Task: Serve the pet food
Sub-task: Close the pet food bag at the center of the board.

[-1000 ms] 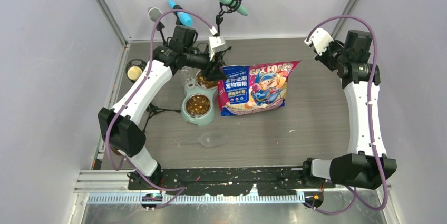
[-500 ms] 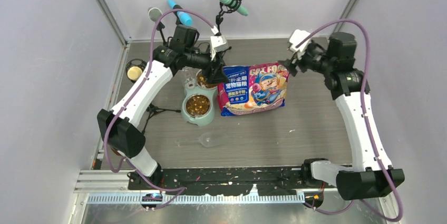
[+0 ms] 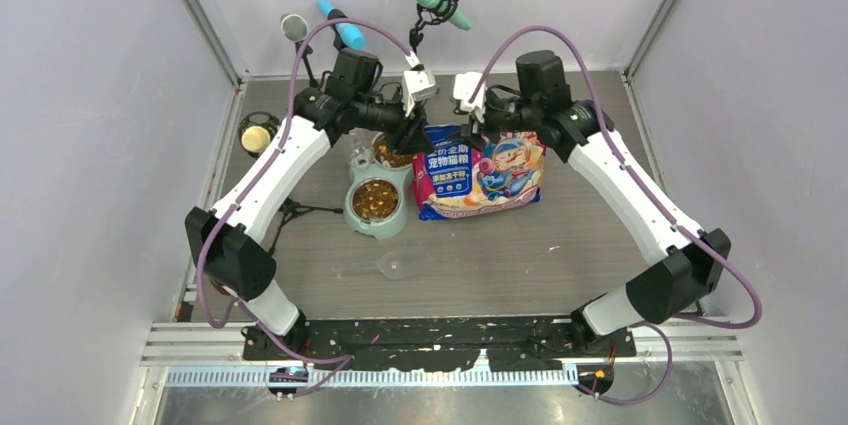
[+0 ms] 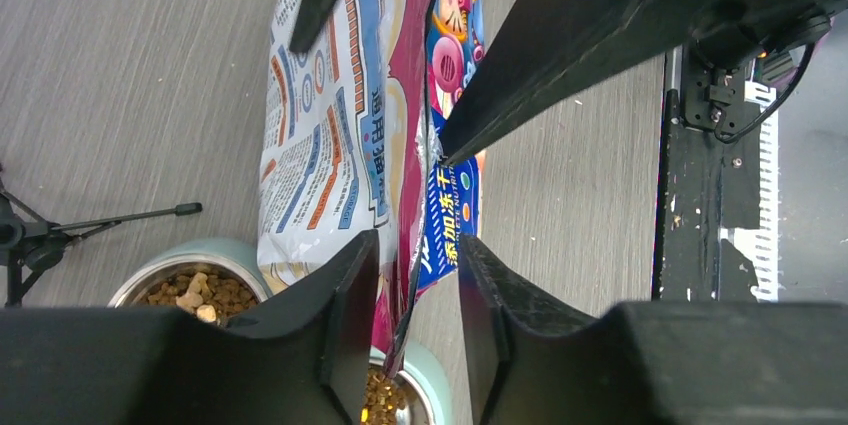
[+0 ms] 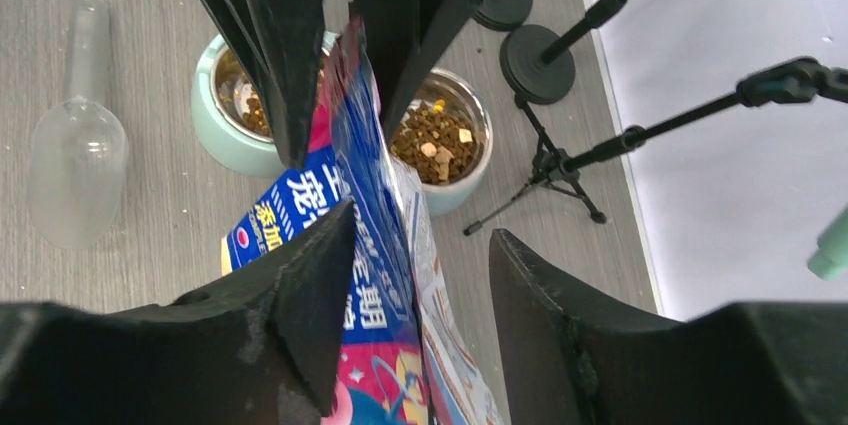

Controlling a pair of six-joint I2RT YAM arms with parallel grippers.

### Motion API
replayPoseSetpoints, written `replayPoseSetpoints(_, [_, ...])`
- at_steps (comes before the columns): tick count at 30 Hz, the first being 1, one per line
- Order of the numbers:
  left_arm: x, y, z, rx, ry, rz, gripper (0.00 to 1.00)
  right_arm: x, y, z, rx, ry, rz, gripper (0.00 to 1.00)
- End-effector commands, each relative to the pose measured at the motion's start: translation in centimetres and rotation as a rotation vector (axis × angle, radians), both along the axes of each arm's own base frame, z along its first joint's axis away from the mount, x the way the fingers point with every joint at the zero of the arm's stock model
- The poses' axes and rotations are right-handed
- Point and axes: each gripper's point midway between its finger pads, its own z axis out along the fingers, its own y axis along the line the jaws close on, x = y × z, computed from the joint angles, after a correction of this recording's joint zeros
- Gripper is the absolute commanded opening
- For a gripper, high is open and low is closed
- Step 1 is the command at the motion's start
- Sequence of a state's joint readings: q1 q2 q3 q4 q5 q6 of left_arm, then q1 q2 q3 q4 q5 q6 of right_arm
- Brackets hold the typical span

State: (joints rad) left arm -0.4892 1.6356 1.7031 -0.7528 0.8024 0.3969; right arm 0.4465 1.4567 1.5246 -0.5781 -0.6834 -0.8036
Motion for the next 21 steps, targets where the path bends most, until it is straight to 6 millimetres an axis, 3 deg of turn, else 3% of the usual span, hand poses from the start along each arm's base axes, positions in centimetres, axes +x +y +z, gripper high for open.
replayPoseSetpoints(1, [-0.1,0.0,2.6,-0.031,-0.067,0.004,0.33,0.4,1.2,2.0,-0.021,-0.078,0.037,0.56])
replayPoseSetpoints(9, [0.2,-0.2,2.8,-0.039,-0.07,0.002,0.22,0.5,2.3,0.3,-0.098,-0.079,0.096,0.45])
replayPoseSetpoints(21, [0.5,-0.8,2.6,-0.052,-0.056,-0.006,0.22,0.5,2.3,-0.2,-0.134,-0.094,0.109,0.32])
